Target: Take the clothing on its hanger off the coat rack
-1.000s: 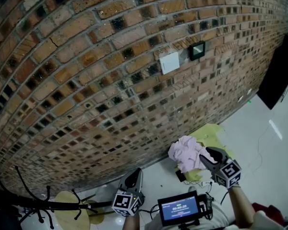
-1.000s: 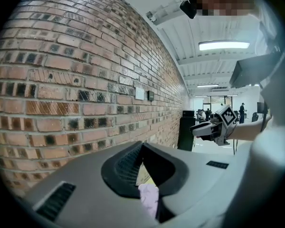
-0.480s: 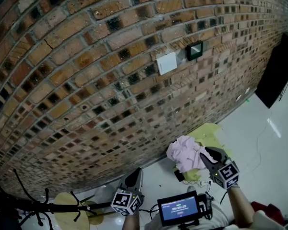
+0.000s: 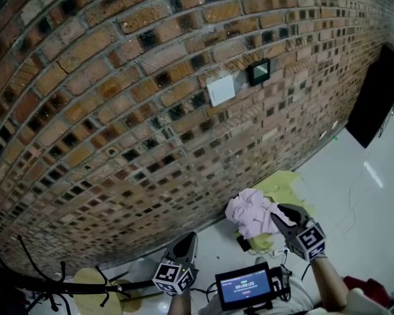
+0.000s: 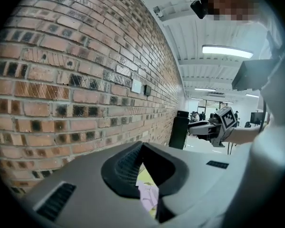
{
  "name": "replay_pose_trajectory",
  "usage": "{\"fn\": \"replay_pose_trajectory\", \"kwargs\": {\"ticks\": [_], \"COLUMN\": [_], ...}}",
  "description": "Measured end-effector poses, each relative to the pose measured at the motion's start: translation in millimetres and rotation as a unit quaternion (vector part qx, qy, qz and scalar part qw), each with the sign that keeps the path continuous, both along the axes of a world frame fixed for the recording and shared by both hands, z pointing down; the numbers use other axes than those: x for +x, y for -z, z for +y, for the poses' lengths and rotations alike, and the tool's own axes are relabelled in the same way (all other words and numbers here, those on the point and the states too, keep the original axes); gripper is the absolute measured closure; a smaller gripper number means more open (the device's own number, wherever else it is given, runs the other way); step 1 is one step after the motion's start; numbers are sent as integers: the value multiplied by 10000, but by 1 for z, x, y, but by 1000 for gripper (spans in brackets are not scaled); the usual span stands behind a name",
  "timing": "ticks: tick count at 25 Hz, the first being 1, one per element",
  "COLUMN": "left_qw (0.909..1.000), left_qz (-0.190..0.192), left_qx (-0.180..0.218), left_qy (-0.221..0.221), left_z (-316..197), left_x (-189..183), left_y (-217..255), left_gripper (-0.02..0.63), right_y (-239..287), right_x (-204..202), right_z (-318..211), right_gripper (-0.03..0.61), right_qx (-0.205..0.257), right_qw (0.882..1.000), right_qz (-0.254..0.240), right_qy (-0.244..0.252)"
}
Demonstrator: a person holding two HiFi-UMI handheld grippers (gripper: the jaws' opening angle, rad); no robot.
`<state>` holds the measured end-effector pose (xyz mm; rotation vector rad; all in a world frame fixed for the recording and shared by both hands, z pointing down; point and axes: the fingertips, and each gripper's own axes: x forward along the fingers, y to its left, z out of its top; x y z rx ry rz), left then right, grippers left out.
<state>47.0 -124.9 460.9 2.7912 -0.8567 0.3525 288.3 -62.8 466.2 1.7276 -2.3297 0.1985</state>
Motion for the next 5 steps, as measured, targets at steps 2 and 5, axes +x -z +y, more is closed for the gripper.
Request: {"fn": "replay_pose_trajectory", "kwargs": {"ticks": [2, 5], "left_qw": [10000, 9998], "left_qz": [-4, 19], "left_qx": [-52, -174], "left_qy": [0, -1], "left_z": [6, 15], "left_x": [0, 0], "left_y": [-2, -4], "left_gripper": [607, 607], "right_y": [0, -1], "right_x": [0, 2], "right_z": [7, 17], "right_gripper": [480, 483], "right_qx": [5, -55], "right_qw": [10000, 9999], "right_qz": [-43, -115], "right_qy": [-14, -46]}}
